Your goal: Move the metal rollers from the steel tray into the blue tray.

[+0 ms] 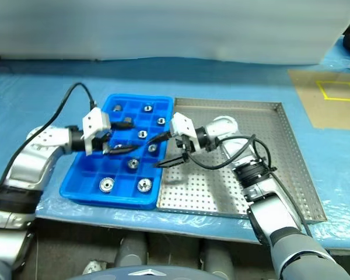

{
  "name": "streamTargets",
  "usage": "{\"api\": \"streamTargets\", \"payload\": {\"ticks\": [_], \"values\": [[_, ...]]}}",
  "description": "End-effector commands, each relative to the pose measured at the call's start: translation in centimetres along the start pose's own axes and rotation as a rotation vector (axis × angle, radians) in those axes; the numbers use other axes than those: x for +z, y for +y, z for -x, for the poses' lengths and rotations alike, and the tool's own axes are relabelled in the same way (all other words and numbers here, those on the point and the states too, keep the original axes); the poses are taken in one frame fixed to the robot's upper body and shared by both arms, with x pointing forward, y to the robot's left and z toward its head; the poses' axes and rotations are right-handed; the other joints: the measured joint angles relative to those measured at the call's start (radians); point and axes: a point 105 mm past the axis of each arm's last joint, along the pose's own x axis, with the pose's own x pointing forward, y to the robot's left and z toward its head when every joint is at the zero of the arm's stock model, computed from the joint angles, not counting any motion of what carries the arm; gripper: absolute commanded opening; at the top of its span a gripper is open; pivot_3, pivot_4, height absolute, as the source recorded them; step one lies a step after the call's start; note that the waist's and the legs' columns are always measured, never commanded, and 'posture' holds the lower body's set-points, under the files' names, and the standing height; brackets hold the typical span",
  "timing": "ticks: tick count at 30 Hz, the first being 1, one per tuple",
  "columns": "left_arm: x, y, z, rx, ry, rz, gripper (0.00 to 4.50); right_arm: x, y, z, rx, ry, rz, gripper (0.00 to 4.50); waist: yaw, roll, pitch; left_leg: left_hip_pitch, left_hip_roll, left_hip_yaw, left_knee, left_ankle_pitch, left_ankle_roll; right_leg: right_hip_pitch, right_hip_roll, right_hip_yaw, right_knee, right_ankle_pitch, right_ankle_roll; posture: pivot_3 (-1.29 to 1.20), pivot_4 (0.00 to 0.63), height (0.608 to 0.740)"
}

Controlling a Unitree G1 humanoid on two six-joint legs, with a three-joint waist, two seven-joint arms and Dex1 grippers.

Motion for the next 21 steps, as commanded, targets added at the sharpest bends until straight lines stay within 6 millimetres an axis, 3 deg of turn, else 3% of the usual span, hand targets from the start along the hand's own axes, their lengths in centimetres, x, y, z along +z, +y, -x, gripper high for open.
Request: {"api": "streamTargets", "payload": {"ticks": [1, 5, 12, 21], "values": [[1.8, 1.0, -4.1, -0.029, -0.086, -0.056, 3.40, 1.0, -0.7, 2.5, -0.112, -0.006, 0.032, 3.66, 0.000, 0.000, 0.000, 0.000, 0.000, 0.000, 0.000, 0.000, 0.000, 0.000, 0.000, 0.000, 0.000, 0.000, 0.000, 0.06, 0.150, 0.740], [1.6, 1.1, -8.3, -0.132, -0.083, -0.125, 3.40, 0.3, -1.0, 5.2, -0.225, 0.038, 0.008, 3.66, -0.026, 0.000, 0.000, -0.001, 0.000, 0.000, 0.000, 0.000, 0.000, 0.000, 0.002, 0.001, -0.001, 0.001, 0.001, -0.03, 0.150, 0.740], [0.3, 0.8, -12.8, -0.236, -0.003, -0.140, 3.40, -0.6, 0.7, 7.5, -0.360, 0.072, -0.045, 3.66, -0.071, 0.000, 0.000, -0.004, -0.002, 0.001, 0.000, -0.001, 0.006, 0.000, 0.003, 0.004, -0.003, 0.005, 0.008, -0.18, 0.150, 0.740], [-3.3, 0.4, -12.4, -0.342, 0.242, -0.189, 3.40, -1.0, 2.8, 8.1, -0.444, 0.086, -0.096, 3.66, -0.104, -0.001, 0.000, -0.001, -0.005, 0.003, 0.001, -0.002, 0.006, 0.002, 0.003, 0.011, -0.006, 0.005, 0.008, -0.29, 0.150, 0.740]]}}
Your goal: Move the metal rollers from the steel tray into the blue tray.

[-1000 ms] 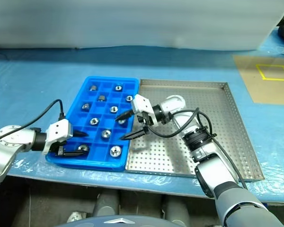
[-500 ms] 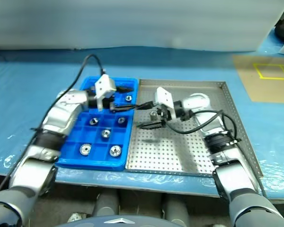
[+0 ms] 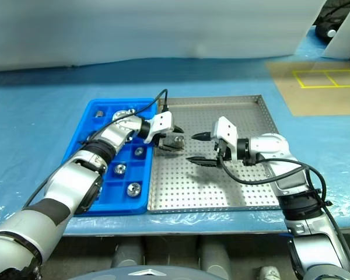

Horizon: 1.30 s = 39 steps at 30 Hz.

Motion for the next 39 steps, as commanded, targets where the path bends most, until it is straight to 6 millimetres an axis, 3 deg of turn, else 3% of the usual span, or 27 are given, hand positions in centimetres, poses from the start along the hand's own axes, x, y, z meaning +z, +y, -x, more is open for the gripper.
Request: {"api": "streamTargets", "payload": {"ticks": [1, 6, 16, 30, 34, 36, 39], "values": [[-0.4, 0.8, 0.8, 0.006, 0.092, -0.051, 3.40, 1.5, 0.0, 0.9, -0.045, -0.038, 0.035, 3.66, -0.006, 0.000, 0.000, 0.001, -0.001, 0.000, 0.000, 0.000, 0.000, 0.001, 0.000, 0.001, 0.000, 0.000, 0.001, -0.29, 0.150, 0.740], [-1.1, 1.5, 0.4, 0.072, 0.169, -0.057, 3.40, 1.1, 0.4, 1.2, -0.067, -0.026, 0.022, 3.66, -0.009, 0.000, 0.000, 0.007, -0.003, 0.000, 0.000, 0.000, 0.000, 0.005, -0.001, 0.003, -0.001, 0.001, 0.002, -0.31, 0.150, 0.740], [-1.7, 0.6, -1.2, 0.039, 0.209, -0.031, 3.40, 0.5, 0.9, 1.4, -0.088, -0.015, 0.000, 3.66, -0.027, 0.000, 0.000, 0.007, -0.004, 0.001, 0.000, -0.002, 0.003, 0.006, 0.000, 0.004, -0.004, 0.001, 0.002, -0.33, 0.150, 0.740], [-2.7, 0.5, -0.7, 0.020, 0.291, -0.046, 3.40, 0.4, 0.9, 1.3, -0.109, -0.016, 0.004, 3.66, -0.033, 0.000, 0.000, 0.009, -0.004, 0.002, -0.002, -0.006, 0.011, 0.011, -0.001, 0.004, -0.013, 0.002, 0.003, -0.33, 0.150, 0.740], [-2.6, 0.9, -0.5, 0.049, 0.288, -0.043, 2.26, 0.4, 0.8, 1.2, -0.110, -0.018, 0.006, 3.66, -0.033, 0.000, 0.000, 0.010, -0.004, 0.002, -0.002, -0.007, 0.011, 0.012, -0.001, 0.004, -0.013, 0.002, 0.003, -0.33, 0.150, 0.740], [-2.6, 0.8, -0.4, 0.033, 0.284, -0.047, 2.26, 0.4, 0.7, 1.2, -0.110, -0.019, 0.007, 3.66, -0.033, 0.000, 0.000, 0.010, -0.004, 0.002, -0.002, -0.007, 0.011, 0.012, -0.001, 0.004, -0.013, 0.002, 0.003, -0.32, 0.150, 0.740], [-2.8, 1.1, -0.1, 0.056, 0.292, -0.048, 1.92, 0.4, 0.7, 1.2, -0.110, -0.020, 0.009, 3.66, -0.033, 0.000, 0.000, 0.010, -0.004, 0.003, -0.003, -0.007, 0.011, 0.012, -0.001, 0.004, -0.014, 0.002, 0.003, -0.32, 0.150, 0.740]]}}
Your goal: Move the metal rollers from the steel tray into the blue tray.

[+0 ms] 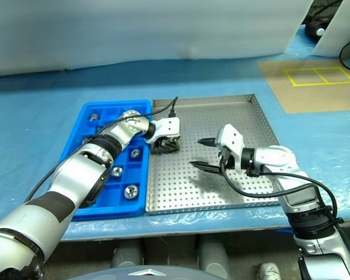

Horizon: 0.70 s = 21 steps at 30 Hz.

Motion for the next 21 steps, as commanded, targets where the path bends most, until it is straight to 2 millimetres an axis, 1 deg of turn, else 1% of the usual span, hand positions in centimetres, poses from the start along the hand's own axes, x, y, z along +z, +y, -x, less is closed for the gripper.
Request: {"api": "streamTargets", "payload": {"ticks": [1, 6, 8, 11, 13, 16, 17, 19, 21], "values": [[-1.2, 0.6, 0.9, 0.028, 0.059, 0.002, 1.92, 1.2, -0.4, 0.2, -0.010, -0.036, 0.044, 3.66, 0.000, 0.000, 0.000, 0.000, 0.000, 0.000, 0.000, 0.000, 0.000, 0.000, 0.000, 0.000, 0.000, 0.000, 0.000, -0.32, 0.150, 0.740], [-0.6, 1.0, 1.3, 0.036, 0.016, 0.006, 1.92, 1.3, -0.5, 0.0, -0.004, -0.040, 0.047, 3.66, 0.000, 0.000, 0.000, 0.001, 0.000, 0.000, -0.002, 0.000, 0.000, 0.000, 0.000, 0.000, -0.001, 0.000, 0.000, -0.30, 0.150, 0.740], [-0.1, 1.8, 1.7, 0.088, -0.013, 0.009, 1.92, 1.3, -0.5, -0.1, 0.001, -0.043, 0.049, 3.66, -0.001, 0.000, 0.000, 0.001, 0.000, 0.000, -0.002, 0.000, 0.000, 0.000, 0.000, 0.000, -0.001, 0.000, 0.000, -0.29, 0.150, 0.740], [2.4, 2.9, 2.6, 0.123, -0.172, 0.039, 1.92, 1.5, -0.6, -0.4, 0.014, -0.048, 0.056, 3.66, -0.001, 0.000, 0.001, 0.000, 0.001, 0.000, -0.003, 0.000, -0.001, -0.002, 0.000, 0.000, -0.002, 0.000, 0.000, -0.28, 0.150, 0.740], [3.9, 3.1, 3.4, 0.103, -0.273, 0.043, 1.92, 1.8, -0.6, -0.7, 0.027, -0.057, 0.064, 3.66, 0.001, 0.000, 0.001, -0.001, 0.000, 0.000, -0.005, 0.001, -0.001, -0.002, 0.000, 0.000, -0.002, 0.000, 0.000, -0.26, 0.150, 0.740], [5.8, 2.5, 5.4, -0.002, -0.449, 0.065, 1.92, 2.4, -0.6, -1.5, 0.067, -0.076, 0.080, 3.66, 0.007, 0.000, 0.001, -0.001, -0.001, 0.000, -0.007, 0.001, -0.002, -0.005, 0.000, 0.000, -0.003, 0.000, 0.000, -0.22, 0.150, 0.740], [6.0, 2.2, 6.1, -0.032, -0.487, 0.070, 1.92, 2.6, -0.5, -1.8, 0.084, -0.082, 0.085, 3.66, 0.009, 0.000, 0.001, -0.002, -0.002, 0.000, -0.007, 0.002, -0.003, -0.007, 0.000, 0.000, -0.003, 0.000, 0.000, -0.21, 0.150, 0.740], [5.9, 1.4, 7.4, -0.071, -0.522, 0.092, 1.92, 2.8, -0.5, -2.5, 0.117, -0.092, 0.093, 3.66, 0.009, 0.000, 0.001, -0.003, -0.002, 0.001, -0.008, 0.002, -0.003, -0.008, -0.001, 0.000, -0.003, 0.000, 0.000, -0.16, 0.150, 0.740], [5.2, 0.0, 8.9, -0.108, -0.527, 0.111, 1.92, 3.2, -0.5, -3.3, 0.155, -0.103, 0.111, 3.66, 0.003, 0.000, 0.001, -0.005, -0.002, 0.002, -0.010, 0.002, -0.003, -0.009, -0.001, 0.001, -0.002, 0.000, 0.000, -0.14, 0.150, 0.740]]}}
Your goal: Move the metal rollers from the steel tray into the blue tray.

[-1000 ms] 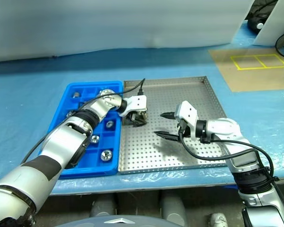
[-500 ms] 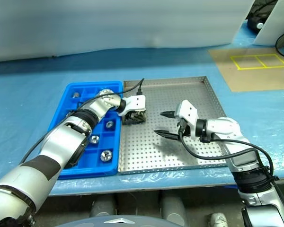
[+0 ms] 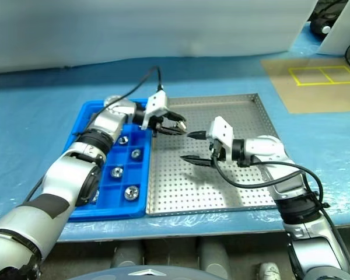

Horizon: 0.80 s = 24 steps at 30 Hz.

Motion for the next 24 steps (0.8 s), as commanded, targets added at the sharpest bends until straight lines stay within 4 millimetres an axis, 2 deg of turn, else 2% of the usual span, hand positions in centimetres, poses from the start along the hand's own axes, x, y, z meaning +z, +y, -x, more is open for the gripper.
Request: {"api": "streamTargets", "payload": {"ticks": [1, 5, 8, 15, 17, 24], "values": [[1.0, -2.6, 3.2, -0.056, -0.049, 0.055, 1.92, 1.3, -0.2, -1.2, 0.072, -0.040, 0.057, 3.66, -0.005, 0.000, 0.000, 0.001, 0.001, 0.001, -0.001, 0.000, 0.000, -0.001, 0.000, 0.000, 0.000, 0.000, 0.000, -0.10, 0.150, 0.740], [-0.1, -6.2, 7.1, -0.029, 0.011, 0.171, 1.92, 2.2, -0.4, -2.9, 0.166, -0.070, 0.091, 3.66, -0.001, 0.002, 0.001, -0.004, 0.007, 0.001, -0.003, 0.003, -0.004, -0.009, 0.002, -0.004, 0.004, -0.002, -0.004, -0.01, 0.150, 0.740], [-0.7, -7.8, 9.6, 0.055, 0.055, 0.214, 1.92, 2.5, -0.7, -4.1, 0.228, -0.082, 0.113, 3.66, 0.021, 0.002, 0.001, -0.004, 0.008, 0.000, -0.004, 0.003, -0.005, -0.011, 0.002, -0.008, 0.004, -0.002, -0.005, 0.09, 0.150, 0.740], [-0.6, -9.1, 13.9, 0.266, 0.112, 0.223, 1.92, 3.1, -0.8, -6.1, 0.346, -0.111, 0.146, 3.66, 0.080, 0.003, 0.001, -0.006, 0.008, -0.003, -0.003, 0.004, -0.006, -0.009, 0.000, -0.014, 0.003, -0.003, -0.006, 0.26, 0.150, 0.740], [-1.2, -9.9, 15.9, 0.343, 0.166, 0.229, 1.92, 3.6, -0.7, -6.9, 0.375, -0.132, 0.156, 3.66, 0.083, 0.003, 0.001, -0.006, 0.009, -0.004, -0.003, 0.004, -0.007, -0.009, 0.000, -0.015, 0.004, -0.004, -0.007, 0.29, 0.150, 0.740], [-3.4, -11.5, 20.5, 0.540, 0.312, 0.263, 1.92, 5.1, -0.8, -8.3, 0.412, -0.200, 0.183, 3.66, 0.103, 0.003, 0.001, -0.008, 0.010, -0.007, -0.003, 0.004, -0.008, -0.009, 0.000, -0.019, 0.004, -0.005, -0.009, 0.37, 0.150, 0.740]]}}
